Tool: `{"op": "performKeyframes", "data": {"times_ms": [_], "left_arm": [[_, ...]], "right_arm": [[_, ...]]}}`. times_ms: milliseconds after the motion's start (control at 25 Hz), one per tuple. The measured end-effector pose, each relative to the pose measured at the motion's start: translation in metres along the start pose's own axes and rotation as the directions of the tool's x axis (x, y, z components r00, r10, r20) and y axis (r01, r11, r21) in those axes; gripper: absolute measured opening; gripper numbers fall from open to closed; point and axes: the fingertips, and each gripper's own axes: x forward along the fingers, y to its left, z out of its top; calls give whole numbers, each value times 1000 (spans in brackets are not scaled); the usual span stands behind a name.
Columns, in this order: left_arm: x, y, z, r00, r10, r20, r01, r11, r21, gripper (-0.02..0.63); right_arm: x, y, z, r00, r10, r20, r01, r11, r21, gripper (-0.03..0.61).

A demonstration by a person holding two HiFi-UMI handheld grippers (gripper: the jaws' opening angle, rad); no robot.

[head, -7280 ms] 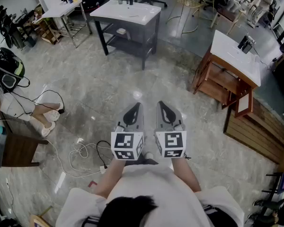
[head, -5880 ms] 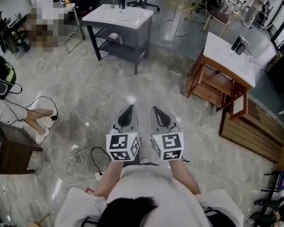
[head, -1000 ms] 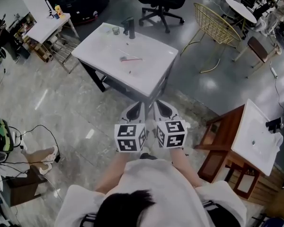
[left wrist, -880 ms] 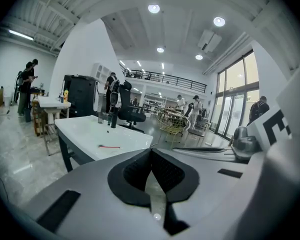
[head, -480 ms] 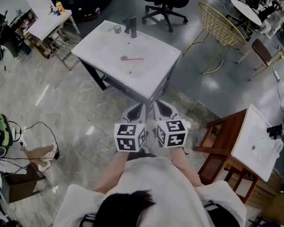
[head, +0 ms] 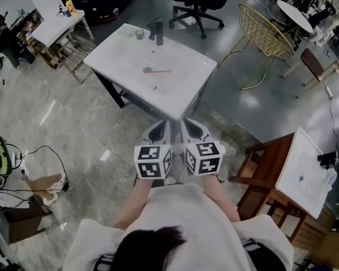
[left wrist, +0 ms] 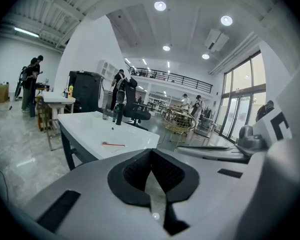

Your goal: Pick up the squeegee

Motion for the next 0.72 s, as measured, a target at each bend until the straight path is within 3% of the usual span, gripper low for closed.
{"op": "performKeyframes", "data": {"times_ms": [720], "left_arm": [[62, 61, 26, 1000, 2, -8, -2, 1000, -14, 23]], "right_arm": [[87, -8, 18, 999, 18, -41, -17, 999, 36, 28]]}}
